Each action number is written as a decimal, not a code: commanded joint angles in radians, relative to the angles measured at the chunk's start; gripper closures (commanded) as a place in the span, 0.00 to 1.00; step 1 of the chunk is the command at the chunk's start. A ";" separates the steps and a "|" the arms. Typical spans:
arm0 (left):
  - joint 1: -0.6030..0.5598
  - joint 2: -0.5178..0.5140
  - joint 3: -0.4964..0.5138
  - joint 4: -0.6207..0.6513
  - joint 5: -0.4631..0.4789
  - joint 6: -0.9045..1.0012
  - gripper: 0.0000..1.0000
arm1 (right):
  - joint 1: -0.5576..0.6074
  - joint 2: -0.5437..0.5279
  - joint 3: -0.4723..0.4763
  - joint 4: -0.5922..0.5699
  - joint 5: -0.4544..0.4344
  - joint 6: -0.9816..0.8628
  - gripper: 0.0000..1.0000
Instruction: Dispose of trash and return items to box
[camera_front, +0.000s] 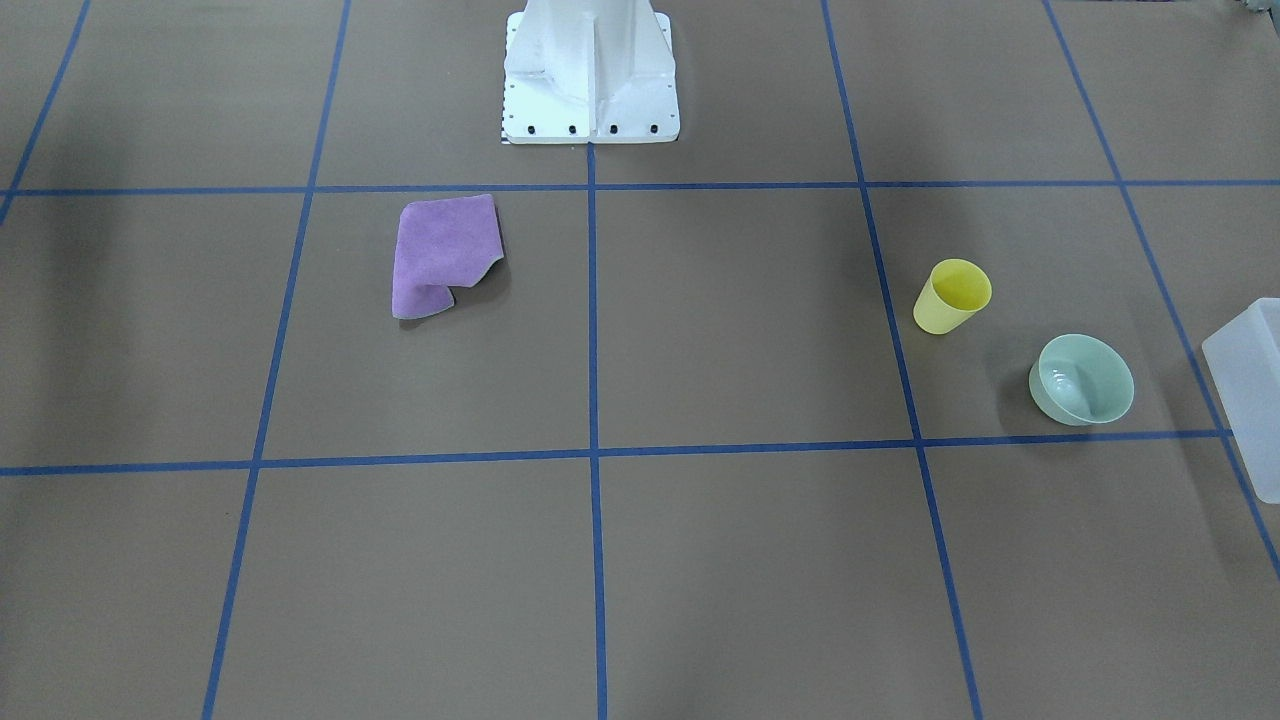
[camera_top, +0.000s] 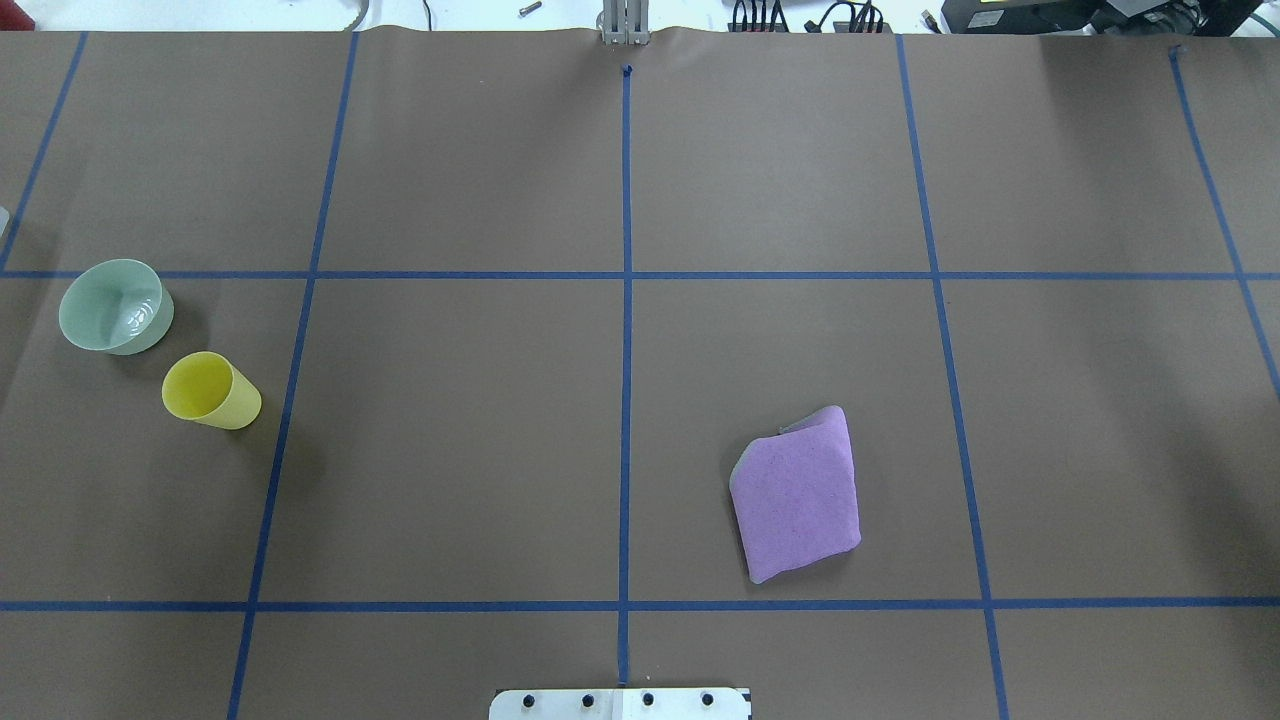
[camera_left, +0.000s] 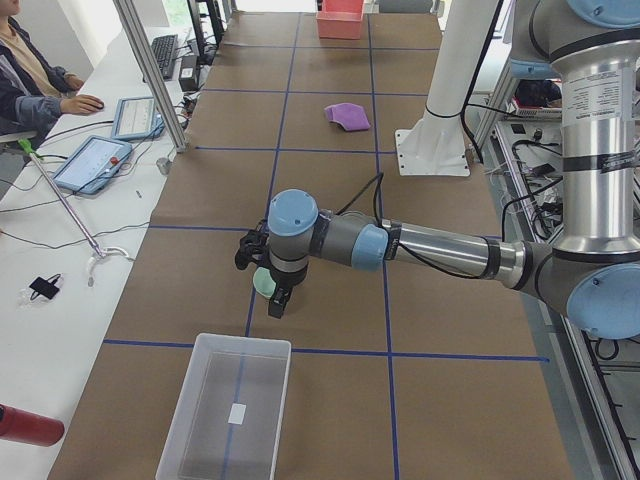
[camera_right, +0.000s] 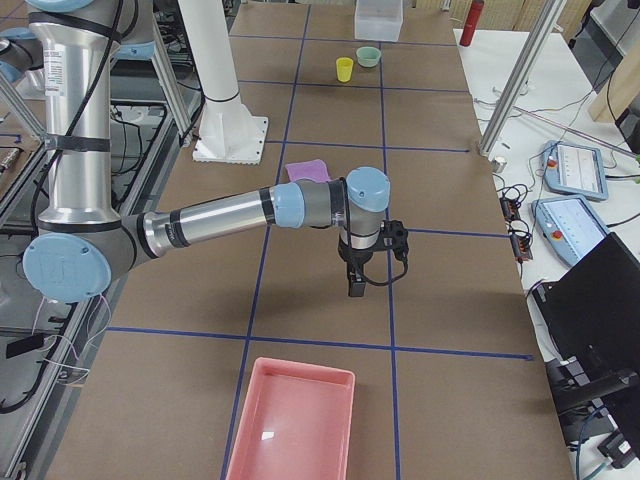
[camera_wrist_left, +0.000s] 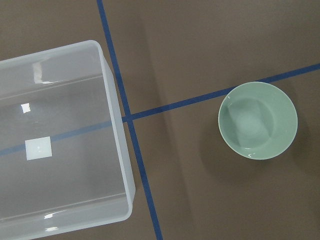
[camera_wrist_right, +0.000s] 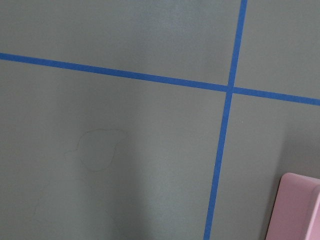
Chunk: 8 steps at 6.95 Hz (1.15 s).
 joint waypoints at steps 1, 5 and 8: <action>0.007 -0.024 0.071 -0.083 0.001 -0.003 0.01 | 0.000 0.001 0.006 0.000 0.001 0.002 0.00; 0.154 -0.123 0.056 -0.087 0.008 -0.274 0.03 | 0.000 -0.007 0.012 0.029 -0.001 0.002 0.00; 0.248 -0.114 -0.057 -0.094 0.016 -0.456 0.02 | -0.003 -0.005 0.013 0.072 0.014 0.014 0.00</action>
